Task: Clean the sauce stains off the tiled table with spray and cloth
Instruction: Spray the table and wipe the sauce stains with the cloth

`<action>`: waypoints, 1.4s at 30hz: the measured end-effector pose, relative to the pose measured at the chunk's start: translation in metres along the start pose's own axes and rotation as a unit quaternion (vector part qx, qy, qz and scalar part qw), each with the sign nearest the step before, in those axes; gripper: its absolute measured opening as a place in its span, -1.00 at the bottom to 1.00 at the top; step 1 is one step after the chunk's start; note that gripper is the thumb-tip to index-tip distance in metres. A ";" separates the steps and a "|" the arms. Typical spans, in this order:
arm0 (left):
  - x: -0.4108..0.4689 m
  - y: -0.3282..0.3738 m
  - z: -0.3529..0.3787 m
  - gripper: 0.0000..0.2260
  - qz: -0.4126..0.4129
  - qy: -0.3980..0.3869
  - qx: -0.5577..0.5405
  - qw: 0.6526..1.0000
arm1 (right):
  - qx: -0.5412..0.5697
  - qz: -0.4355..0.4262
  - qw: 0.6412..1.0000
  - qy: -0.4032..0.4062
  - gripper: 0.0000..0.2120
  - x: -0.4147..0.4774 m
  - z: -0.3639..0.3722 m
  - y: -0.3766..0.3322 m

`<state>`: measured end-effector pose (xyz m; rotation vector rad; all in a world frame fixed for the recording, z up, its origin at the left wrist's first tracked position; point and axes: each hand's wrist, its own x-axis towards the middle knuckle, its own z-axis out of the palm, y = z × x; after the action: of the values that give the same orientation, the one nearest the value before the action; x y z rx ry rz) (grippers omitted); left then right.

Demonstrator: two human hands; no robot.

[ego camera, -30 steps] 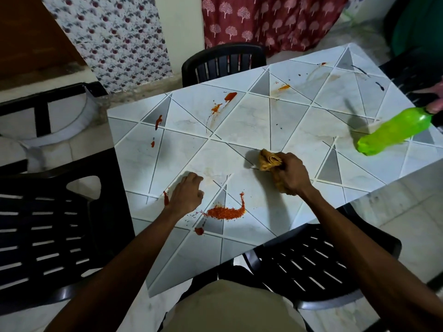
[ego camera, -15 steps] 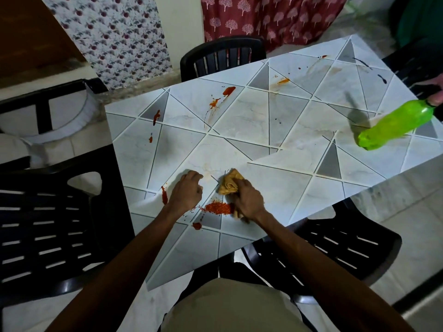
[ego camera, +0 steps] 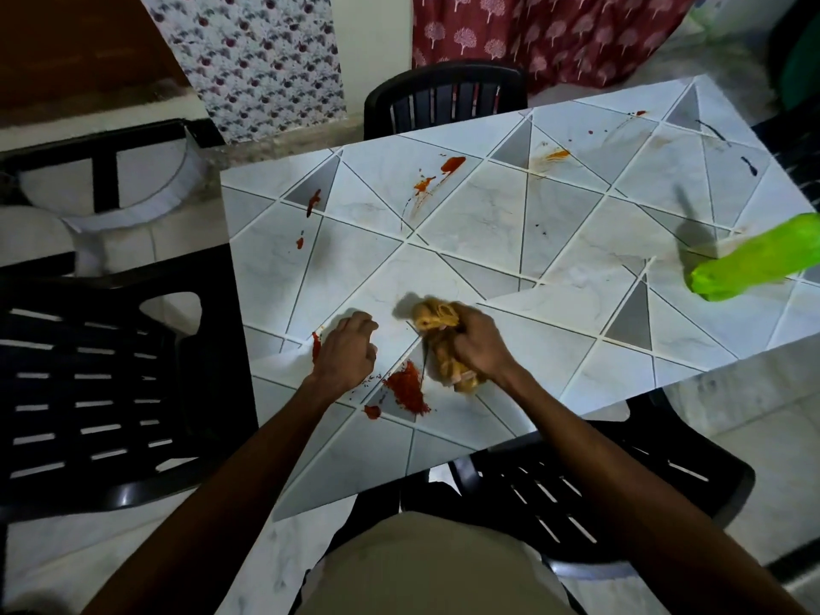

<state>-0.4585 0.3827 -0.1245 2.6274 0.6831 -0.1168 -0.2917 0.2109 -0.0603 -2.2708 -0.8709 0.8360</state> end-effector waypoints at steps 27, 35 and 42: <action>-0.097 -0.067 0.009 -0.62 -0.209 0.139 -0.111 0.962 | -0.232 -0.180 0.953 -0.074 -0.42 0.022 0.057 -0.036; -0.135 -0.065 0.014 -0.56 -0.242 0.138 -0.116 0.953 | -0.380 -0.336 0.830 -0.231 -0.41 0.023 0.115 -0.079; -0.138 -0.061 0.017 -0.57 -0.242 0.137 -0.115 0.954 | -0.473 -0.396 0.746 -0.250 -0.34 0.024 0.104 -0.056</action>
<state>-0.6079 0.3624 -0.1376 2.2248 1.3414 0.1792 -0.3725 0.2922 -0.0982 -1.9426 -2.7699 0.6260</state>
